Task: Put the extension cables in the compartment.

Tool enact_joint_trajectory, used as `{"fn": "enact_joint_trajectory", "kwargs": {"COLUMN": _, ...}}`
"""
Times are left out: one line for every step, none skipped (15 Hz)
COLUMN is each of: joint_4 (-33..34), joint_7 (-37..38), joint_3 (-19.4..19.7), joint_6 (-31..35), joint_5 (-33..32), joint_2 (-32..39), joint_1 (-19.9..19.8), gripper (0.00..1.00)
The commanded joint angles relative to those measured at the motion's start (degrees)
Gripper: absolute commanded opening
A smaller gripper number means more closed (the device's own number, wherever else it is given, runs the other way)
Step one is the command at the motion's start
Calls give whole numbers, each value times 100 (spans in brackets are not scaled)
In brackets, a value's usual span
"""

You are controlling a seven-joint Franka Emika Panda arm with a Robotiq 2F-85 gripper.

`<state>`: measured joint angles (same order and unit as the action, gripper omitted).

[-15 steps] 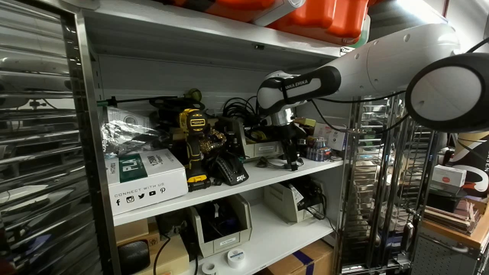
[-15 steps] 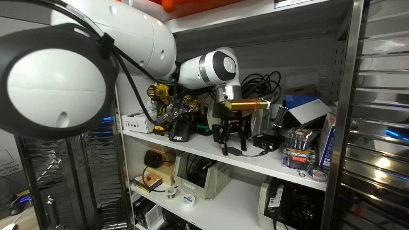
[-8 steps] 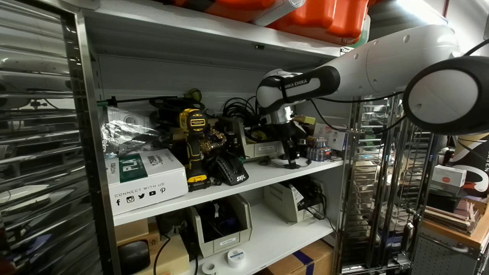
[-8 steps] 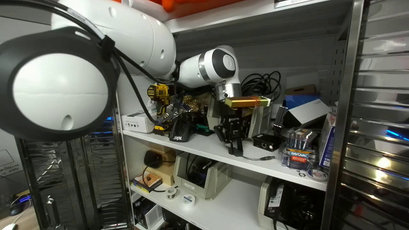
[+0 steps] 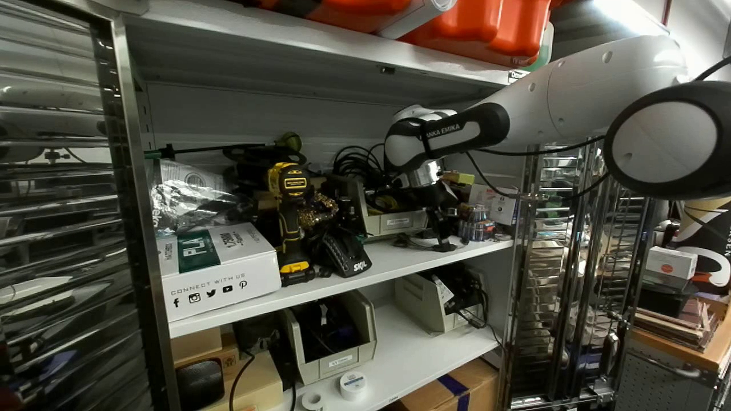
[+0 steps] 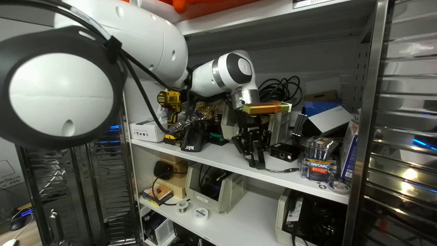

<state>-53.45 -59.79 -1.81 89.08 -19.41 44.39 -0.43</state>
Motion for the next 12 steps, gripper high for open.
{"fn": "enact_joint_trajectory", "kwargs": {"joint_4": -1056, "joint_7": 0, "joint_3": -18, "joint_6": 265, "joint_5": -197, "joint_2": -714, "joint_1": 99, "gripper": 15}}
{"fn": "enact_joint_trajectory", "kwargs": {"joint_4": -1404, "joint_7": 13, "joint_3": -40, "joint_6": 381, "joint_5": -209, "joint_2": -919, "joint_1": 104, "gripper": 15}}
{"fn": "enact_joint_trajectory", "kwargs": {"joint_4": -1650, "joint_7": 11, "joint_3": -67, "joint_6": 501, "joint_5": -213, "joint_2": -1066, "joint_1": 105, "gripper": 15}}
{"fn": "enact_joint_trajectory", "kwargs": {"joint_4": -1909, "joint_7": 20, "joint_3": -87, "joint_6": 629, "joint_5": -212, "joint_2": -1227, "joint_1": 109, "gripper": 15}}
{"fn": "enact_joint_trajectory", "kwargs": {"joint_4": -2177, "joint_7": -19, "joint_3": -115, "joint_6": 751, "joint_5": -203, "joint_2": -1399, "joint_1": 102, "gripper": 15}}
{"fn": "enact_joint_trajectory", "kwargs": {"joint_4": -2423, "joint_7": -103, "joint_3": -96, "joint_6": 832, "joint_5": -136, "joint_2": -1566, "joint_1": 118, "gripper": 15}}
{"fn": "enact_joint_trajectory", "kwargs": {"joint_4": -2691, "joint_7": -121, "joint_3": -126, "joint_6": 942, "joint_5": -97, "joint_2": -1737, "joint_1": 93, "gripper": 15}}
{"fn": "enact_joint_trajectory", "kwargs": {"joint_4": -2963, "joint_7": -122, "joint_3": -152, "joint_6": 1073, "joint_5": -60, "joint_2": -1901, "joint_1": 66, "gripper": 15}}
{"fn": "enact_joint_trajectory", "kwargs": {"joint_4": -3233, "joint_7": -118, "joint_3": -171, "joint_6": 1215, "joint_5": -21, "joint_2": -2078, "joint_1": 41, "gripper": 15}}
{"fn": "enact_joint_trajectory", "kwargs": {"joint_4": -3516, "joint_7": -104, "joint_3": -180, "joint_6": 1351, "joint_5": 19, "joint_2": -2266, "joint_1": 20, "gripper": 15}}
{"fn": "enact_joint_trajectory", "kwargs": {"joint_4": -3794, "joint_7": -77, "joint_3": -177, "joint_6": 1511, "joint_5": 38, "joint_2": -2436, "joint_1": 7, "gripper": 15}}
{"fn": "enact_joint_trajectory", "kwargs": {"joint_4": -4077, "joint_7": 44, "joint_3": -152, "joint_6": 1726, "joint_5": 31, "joint_2": -2597, "joint_1": 8, "gripper": 15}}
